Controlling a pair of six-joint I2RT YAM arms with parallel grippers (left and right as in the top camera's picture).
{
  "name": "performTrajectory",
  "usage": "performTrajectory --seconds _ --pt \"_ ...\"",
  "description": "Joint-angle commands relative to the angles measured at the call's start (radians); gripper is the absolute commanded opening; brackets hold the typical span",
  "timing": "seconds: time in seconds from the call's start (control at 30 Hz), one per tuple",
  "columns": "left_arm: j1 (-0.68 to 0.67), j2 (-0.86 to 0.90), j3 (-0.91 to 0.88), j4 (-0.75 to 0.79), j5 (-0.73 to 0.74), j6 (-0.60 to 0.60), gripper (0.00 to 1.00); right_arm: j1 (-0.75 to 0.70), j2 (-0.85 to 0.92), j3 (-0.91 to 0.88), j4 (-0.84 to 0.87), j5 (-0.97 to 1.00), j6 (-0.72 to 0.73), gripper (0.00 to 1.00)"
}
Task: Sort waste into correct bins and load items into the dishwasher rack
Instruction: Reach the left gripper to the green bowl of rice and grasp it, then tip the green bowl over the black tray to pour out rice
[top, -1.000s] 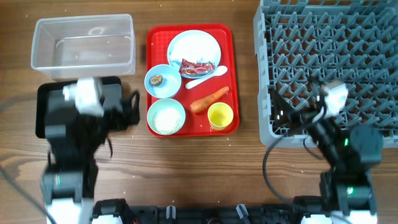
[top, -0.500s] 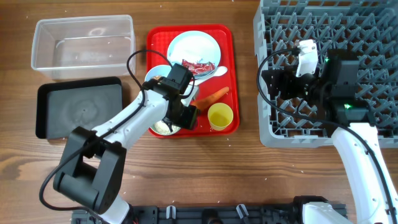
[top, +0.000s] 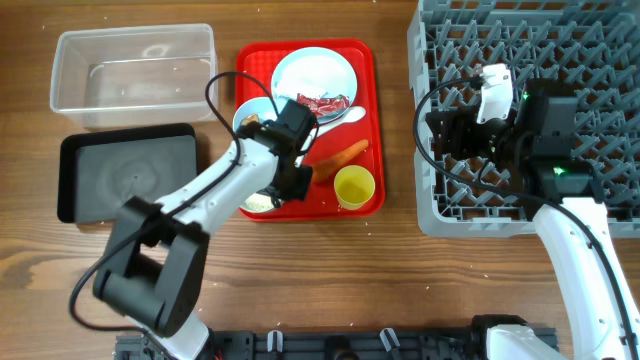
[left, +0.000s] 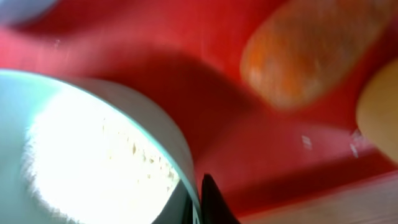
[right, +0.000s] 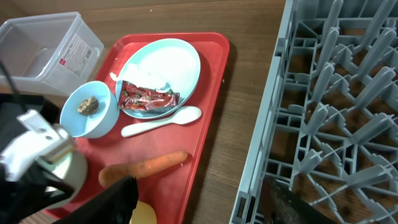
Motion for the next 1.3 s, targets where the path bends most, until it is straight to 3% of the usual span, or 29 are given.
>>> performTrajectory --seconds 0.0,0.07,0.17,0.27,0.5,0.6,0.77,1.03,1.27 --pt "0.072 -0.172 0.082 -0.064 0.107 -0.04 0.04 0.002 0.009 0.015 -0.001 0.01 0.004 0.65" --pt "0.169 -0.262 0.082 -0.065 0.187 -0.039 0.04 0.002 0.009 0.015 0.0 0.018 0.004 0.66" --pt "0.418 -0.341 0.081 -0.088 0.324 -0.004 0.04 0.002 0.009 0.015 -0.003 0.022 0.004 0.66" --pt "0.717 -0.332 0.064 -0.109 0.505 0.153 0.04 0.002 0.009 0.015 -0.005 0.022 0.005 0.66" --pt "1.137 -0.223 -0.052 -0.085 0.892 0.436 0.04 0.002 0.009 0.015 -0.013 0.022 0.004 0.65" --pt "1.291 -0.046 -0.071 -0.047 1.148 0.625 0.04 0.002 0.009 0.015 -0.012 0.022 0.004 0.65" --pt "1.335 0.037 -0.071 -0.018 1.353 0.698 0.04 0.002 0.009 0.015 -0.014 0.022 0.005 0.65" --pt "1.335 0.037 -0.071 0.027 1.55 0.698 0.04 0.002 0.009 0.015 -0.028 0.022 0.004 0.65" --pt "1.335 0.035 -0.07 -0.018 1.551 0.637 0.04 0.002 0.009 0.015 -0.042 0.022 0.004 0.65"
